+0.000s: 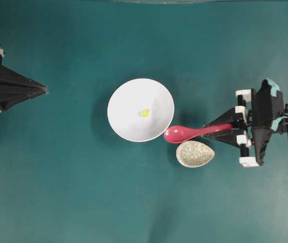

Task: Scoop the yellow hexagonal prism block from the bowl with a spoon using the right arm.
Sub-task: 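Lift the pink spoon out of the speckled spoon rest with the right gripper, then carry the spoon left and lower its bowl into the white bowl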

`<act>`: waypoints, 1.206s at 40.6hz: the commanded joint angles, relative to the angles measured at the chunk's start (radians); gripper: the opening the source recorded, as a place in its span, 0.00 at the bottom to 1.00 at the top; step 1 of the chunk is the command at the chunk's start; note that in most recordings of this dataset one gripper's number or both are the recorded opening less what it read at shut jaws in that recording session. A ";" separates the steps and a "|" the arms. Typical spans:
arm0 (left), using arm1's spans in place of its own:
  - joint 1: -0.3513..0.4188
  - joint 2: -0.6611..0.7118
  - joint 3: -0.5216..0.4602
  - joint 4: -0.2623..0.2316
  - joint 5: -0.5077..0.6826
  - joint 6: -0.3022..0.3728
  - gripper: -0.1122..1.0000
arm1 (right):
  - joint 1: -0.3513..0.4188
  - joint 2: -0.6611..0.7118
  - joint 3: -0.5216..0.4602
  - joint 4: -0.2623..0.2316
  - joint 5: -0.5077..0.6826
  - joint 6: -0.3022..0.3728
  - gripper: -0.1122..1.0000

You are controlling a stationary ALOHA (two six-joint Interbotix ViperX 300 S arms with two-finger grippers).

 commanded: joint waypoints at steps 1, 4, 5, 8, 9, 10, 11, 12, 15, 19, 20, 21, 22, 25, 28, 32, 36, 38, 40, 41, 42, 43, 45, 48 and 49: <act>0.002 0.005 -0.026 0.003 0.002 0.000 0.11 | -0.005 -0.015 -0.032 -0.003 0.029 -0.003 0.31; 0.002 0.005 -0.026 0.003 0.008 0.002 0.11 | -0.003 -0.017 -0.038 -0.003 0.046 -0.003 0.31; 0.002 0.005 -0.026 0.003 0.011 0.000 0.11 | -0.005 -0.015 -0.040 -0.003 0.051 -0.003 0.31; 0.002 0.005 -0.026 0.003 0.017 0.000 0.11 | -0.003 -0.017 -0.040 -0.003 0.060 -0.003 0.31; 0.002 0.005 -0.026 0.003 0.018 0.000 0.11 | -0.005 -0.017 -0.040 -0.003 0.063 -0.003 0.31; 0.002 0.005 -0.026 0.003 0.018 0.000 0.11 | -0.005 -0.020 -0.040 -0.003 0.066 -0.003 0.31; 0.002 0.005 -0.026 0.003 0.018 0.000 0.11 | -0.005 -0.020 -0.038 -0.003 0.069 -0.003 0.31; 0.002 0.005 -0.026 0.003 0.018 0.000 0.11 | -0.005 -0.023 -0.038 -0.003 0.072 -0.003 0.31; 0.002 0.005 -0.026 0.003 0.018 0.000 0.11 | 0.000 -0.035 -0.034 -0.003 0.083 -0.002 0.31; 0.002 0.005 -0.026 0.003 0.018 0.000 0.11 | 0.006 -0.058 -0.023 -0.003 0.101 0.000 0.31; 0.002 0.005 -0.026 0.003 0.018 0.000 0.11 | 0.009 -0.063 -0.020 -0.003 0.104 0.002 0.31; 0.002 0.005 -0.026 0.003 0.018 0.000 0.11 | 0.012 -0.071 -0.017 -0.003 0.107 0.003 0.31; 0.002 0.005 -0.026 0.003 0.018 0.000 0.11 | 0.015 -0.080 -0.012 -0.003 0.110 0.005 0.31; 0.002 0.005 -0.026 0.003 0.018 0.000 0.11 | 0.029 -0.103 0.000 -0.003 0.118 0.008 0.31; 0.002 0.005 -0.026 0.003 0.018 0.000 0.11 | 0.043 -0.129 0.014 -0.003 0.123 0.008 0.31; 0.002 0.005 -0.026 0.003 0.018 0.000 0.11 | 0.054 -0.169 0.029 -0.003 0.123 0.008 0.31; 0.002 0.005 -0.026 0.003 0.018 0.000 0.11 | 0.054 -0.202 0.041 -0.003 0.121 0.005 0.31; 0.002 0.005 -0.026 0.003 0.018 0.000 0.11 | 0.054 -0.219 0.046 -0.003 0.121 0.000 0.31; 0.002 0.005 -0.026 0.003 0.018 0.000 0.11 | 0.054 -0.235 0.049 -0.003 0.123 -0.003 0.31; 0.002 0.005 -0.026 0.003 0.018 -0.002 0.11 | 0.054 -0.241 0.051 -0.005 0.123 -0.003 0.31; 0.002 0.005 -0.026 0.003 0.018 -0.002 0.11 | 0.054 -0.250 0.052 -0.006 0.124 -0.003 0.31; 0.002 0.005 -0.026 0.003 0.018 -0.002 0.11 | 0.054 -0.255 0.055 -0.006 0.124 -0.003 0.31; 0.002 0.005 -0.026 0.003 0.018 -0.002 0.11 | 0.054 -0.267 0.058 -0.008 0.124 -0.003 0.31; 0.002 0.005 -0.026 0.003 0.018 -0.002 0.11 | 0.054 -0.282 0.060 -0.008 0.124 -0.006 0.31; 0.002 0.005 -0.026 0.003 0.018 -0.002 0.11 | 0.054 -0.285 0.060 -0.008 0.124 -0.008 0.31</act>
